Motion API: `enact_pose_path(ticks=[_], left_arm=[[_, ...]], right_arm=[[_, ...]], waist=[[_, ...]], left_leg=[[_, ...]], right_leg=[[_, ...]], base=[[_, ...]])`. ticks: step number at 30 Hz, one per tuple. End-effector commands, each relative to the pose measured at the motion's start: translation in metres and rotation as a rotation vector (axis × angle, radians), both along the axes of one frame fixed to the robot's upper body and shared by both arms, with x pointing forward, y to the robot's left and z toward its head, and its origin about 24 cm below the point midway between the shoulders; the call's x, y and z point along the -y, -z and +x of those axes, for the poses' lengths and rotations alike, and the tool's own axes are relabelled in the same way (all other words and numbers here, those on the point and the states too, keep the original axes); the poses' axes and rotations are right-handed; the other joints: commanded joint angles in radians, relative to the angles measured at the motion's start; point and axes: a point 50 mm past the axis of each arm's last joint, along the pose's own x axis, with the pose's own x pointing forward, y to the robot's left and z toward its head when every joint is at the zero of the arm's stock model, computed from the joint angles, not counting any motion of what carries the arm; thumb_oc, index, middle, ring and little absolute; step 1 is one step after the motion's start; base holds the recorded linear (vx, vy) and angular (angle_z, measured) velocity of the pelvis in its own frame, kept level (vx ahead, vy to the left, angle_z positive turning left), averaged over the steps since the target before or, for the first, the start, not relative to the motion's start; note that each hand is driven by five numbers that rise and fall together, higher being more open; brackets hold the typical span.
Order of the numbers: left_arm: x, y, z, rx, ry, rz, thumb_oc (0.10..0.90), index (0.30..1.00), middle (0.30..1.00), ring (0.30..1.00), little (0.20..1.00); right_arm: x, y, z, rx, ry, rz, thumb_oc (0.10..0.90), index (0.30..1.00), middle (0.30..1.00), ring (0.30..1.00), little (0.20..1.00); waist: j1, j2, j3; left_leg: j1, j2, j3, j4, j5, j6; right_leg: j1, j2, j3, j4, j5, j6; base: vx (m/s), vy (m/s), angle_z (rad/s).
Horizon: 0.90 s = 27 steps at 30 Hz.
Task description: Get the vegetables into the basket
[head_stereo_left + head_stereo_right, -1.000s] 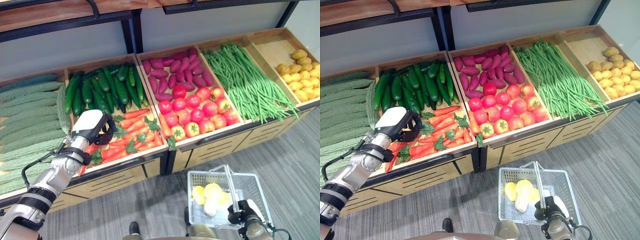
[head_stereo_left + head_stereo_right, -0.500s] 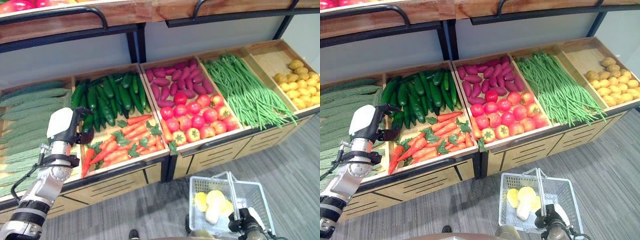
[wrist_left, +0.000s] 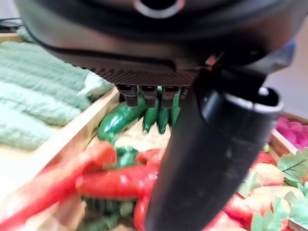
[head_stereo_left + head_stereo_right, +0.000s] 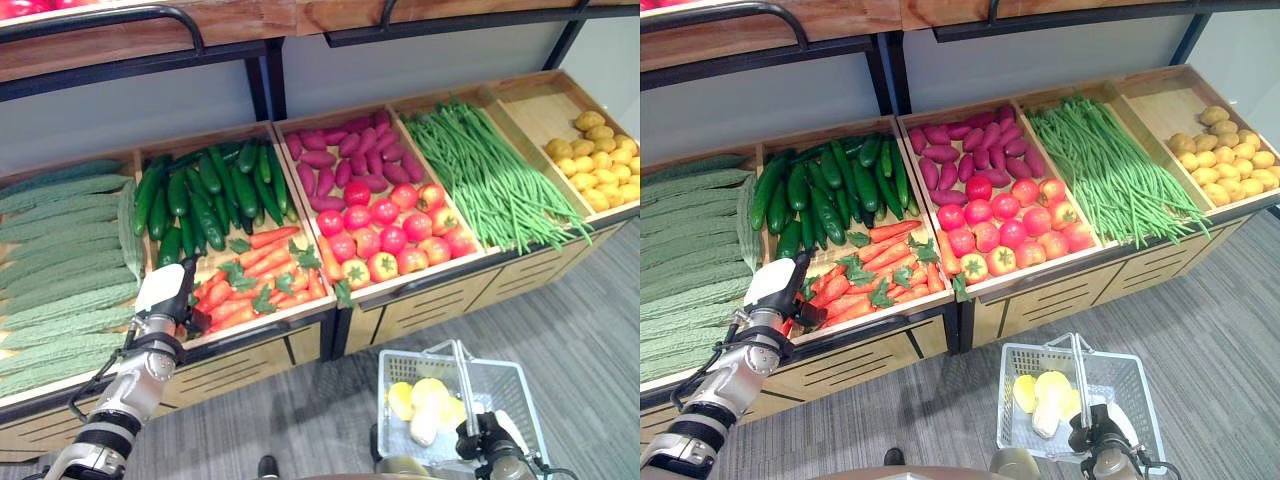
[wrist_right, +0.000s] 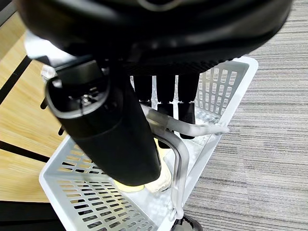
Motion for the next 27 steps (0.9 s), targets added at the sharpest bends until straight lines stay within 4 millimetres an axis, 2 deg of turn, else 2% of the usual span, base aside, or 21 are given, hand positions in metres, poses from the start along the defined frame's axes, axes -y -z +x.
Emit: enact_pose_path(ticks=[1,6,10,15,16,17,18,27], left_arm=[[-0.021,-0.081,0.038,0.346,-0.062,0.056,0.9,1.0,1.0,1.0,1.0],[-0.01,-0.077,0.039,0.363,-0.045,0.001,0.9,1.0,1.0,1.0,1.0],[-0.008,-0.076,0.039,0.363,-0.049,-0.007,0.9,1.0,1.0,1.0,1.0],[-0.016,-0.064,0.036,0.314,-0.097,-0.01,0.9,1.0,1.0,1.0,1.0],[-0.016,-0.062,0.036,0.305,-0.1,-0.013,0.671,0.679,0.679,0.679,0.679],[-0.017,-0.059,0.035,0.288,-0.106,-0.011,0.671,0.679,0.679,0.679,0.679],[-0.021,-0.053,0.034,0.242,-0.111,0.011,0.4,0.3,0.3,0.3,0.3],[-0.027,-0.048,0.033,0.203,-0.126,0.042,0.4,0.3,0.3,0.3,0.3]], right_arm=[[0.018,-0.009,0.006,-0.005,-0.054,-0.097,0.4,0.3,0.3,0.3,0.3],[0.017,-0.009,0.008,-0.004,-0.06,-0.097,0.4,0.3,0.3,0.3,0.3],[0.016,-0.009,0.008,-0.004,-0.066,-0.097,0.4,0.3,0.3,0.3,0.3],[0.019,-0.009,0.005,-0.011,-0.064,-0.107,0.4,0.3,0.3,0.3,0.3],[0.019,-0.009,0.005,-0.013,-0.062,-0.108,0.4,0.3,0.3,0.3,0.3],[0.019,-0.009,0.005,-0.013,-0.065,-0.108,0.4,0.3,0.3,0.3,0.3],[0.02,-0.009,0.003,-0.019,-0.062,-0.11,0.4,0.3,0.3,0.3,0.3],[0.017,-0.008,0.004,-0.02,-0.075,-0.102,0.4,0.3,0.3,0.3,0.3]], waist=[[-0.006,-0.049,0.011],[-0.003,-0.049,0.015],[-0.004,-0.049,0.014],[-0.007,-0.05,0.015],[-0.007,-0.05,0.016],[-0.009,-0.051,0.016],[-0.01,-0.051,0.019],[-0.012,-0.053,0.021]], left_leg=[[-0.005,0.014,0.004,0.002,-0.028,-0.001],[-0.007,0.02,0.002,0.002,-0.026,-0.001],[-0.005,0.022,0.004,0.002,-0.026,-0.002],[-0.005,0.026,0.007,0.002,-0.026,-0.005],[-0.005,0.026,0.008,0.002,-0.025,-0.005],[-0.004,0.026,0.008,0.002,-0.025,-0.005],[-0.004,0.024,0.008,0.002,-0.026,-0.005],[-0.002,0.022,0.015,0.002,-0.029,-0.004]], right_leg=[[0.037,-0.083,-0.039,0.005,-0.035,0.079],[0.035,-0.077,-0.036,0.005,-0.039,0.075],[0.036,-0.073,-0.037,0.005,-0.041,0.073],[0.034,-0.069,-0.034,0.005,-0.041,0.071],[0.034,-0.068,-0.035,0.005,-0.041,0.071],[0.034,-0.067,-0.034,0.005,-0.04,0.071],[0.033,-0.068,-0.034,0.005,-0.039,0.072],[0.029,-0.071,-0.028,0.005,-0.036,0.074]], base=[[0.0,0.0,0.0],[0.0,0.0,0.0],[0.0,0.0,0.0],[0.0,0.0,0.0],[0.0,0.0,0.0],[0.0,0.0,0.0],[0.0,0.0,0.0],[0.0,0.001,-0.01]])
